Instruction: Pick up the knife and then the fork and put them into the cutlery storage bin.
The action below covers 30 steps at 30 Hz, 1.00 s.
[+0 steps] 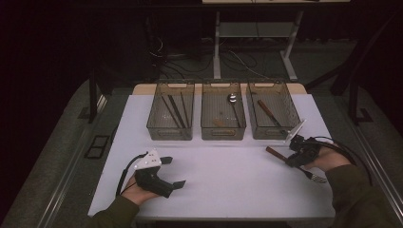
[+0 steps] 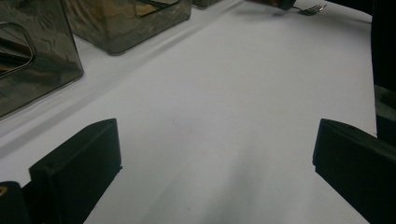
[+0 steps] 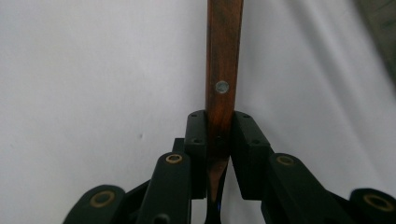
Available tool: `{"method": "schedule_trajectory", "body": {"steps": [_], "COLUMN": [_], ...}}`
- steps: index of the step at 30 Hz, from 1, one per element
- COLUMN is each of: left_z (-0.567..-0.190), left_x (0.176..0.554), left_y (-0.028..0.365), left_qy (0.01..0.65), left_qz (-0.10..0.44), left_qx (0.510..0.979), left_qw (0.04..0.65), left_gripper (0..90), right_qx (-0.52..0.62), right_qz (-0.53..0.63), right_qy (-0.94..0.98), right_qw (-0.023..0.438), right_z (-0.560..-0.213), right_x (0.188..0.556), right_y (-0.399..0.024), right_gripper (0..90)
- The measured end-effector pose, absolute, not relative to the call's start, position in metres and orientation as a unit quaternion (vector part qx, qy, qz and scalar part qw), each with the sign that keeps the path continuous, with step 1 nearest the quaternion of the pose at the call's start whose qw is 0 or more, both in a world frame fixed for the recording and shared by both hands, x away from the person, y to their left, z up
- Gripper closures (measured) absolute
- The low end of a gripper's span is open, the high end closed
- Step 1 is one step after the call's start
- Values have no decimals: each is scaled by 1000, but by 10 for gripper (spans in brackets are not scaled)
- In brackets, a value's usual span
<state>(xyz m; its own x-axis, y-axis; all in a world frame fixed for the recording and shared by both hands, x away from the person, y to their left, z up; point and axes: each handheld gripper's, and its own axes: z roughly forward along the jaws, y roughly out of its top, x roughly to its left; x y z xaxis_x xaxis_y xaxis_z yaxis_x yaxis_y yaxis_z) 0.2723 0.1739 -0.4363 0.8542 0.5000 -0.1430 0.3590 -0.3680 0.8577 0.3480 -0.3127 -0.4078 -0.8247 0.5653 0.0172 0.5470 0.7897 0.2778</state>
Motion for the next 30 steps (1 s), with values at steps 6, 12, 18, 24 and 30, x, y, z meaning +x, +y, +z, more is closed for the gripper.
{"method": "schedule_trajectory", "body": {"steps": [6, 12, 18, 24, 30], "left_z": [-436, -436, -436, -437, -437], "left_x": [272, 272, 272, 273, 273], "left_y": [174, 174, 174, 174, 174], "left_qy": [261, 261, 262, 262, 261], "left_qz": [70, 70, 70, 69, 68], "left_qx": [824, 824, 824, 824, 825], "left_qw": [498, 499, 498, 498, 497], "left_gripper": [2, 2, 2, 2, 2], "right_qx": [330, 352, 370, 391, 412], "right_qz": [234, 302, 360, 423, 453], "right_qy": [912, 881, 849, 808, 774], "right_qw": [72, 90, 110, 126, 163], "right_z": [-394, -391, -382, -372, -358], "right_x": [345, 340, 338, 338, 340], "right_y": [-327, -339, -348, -357, -359], "right_gripper": [769, 770, 770, 770, 769]}}
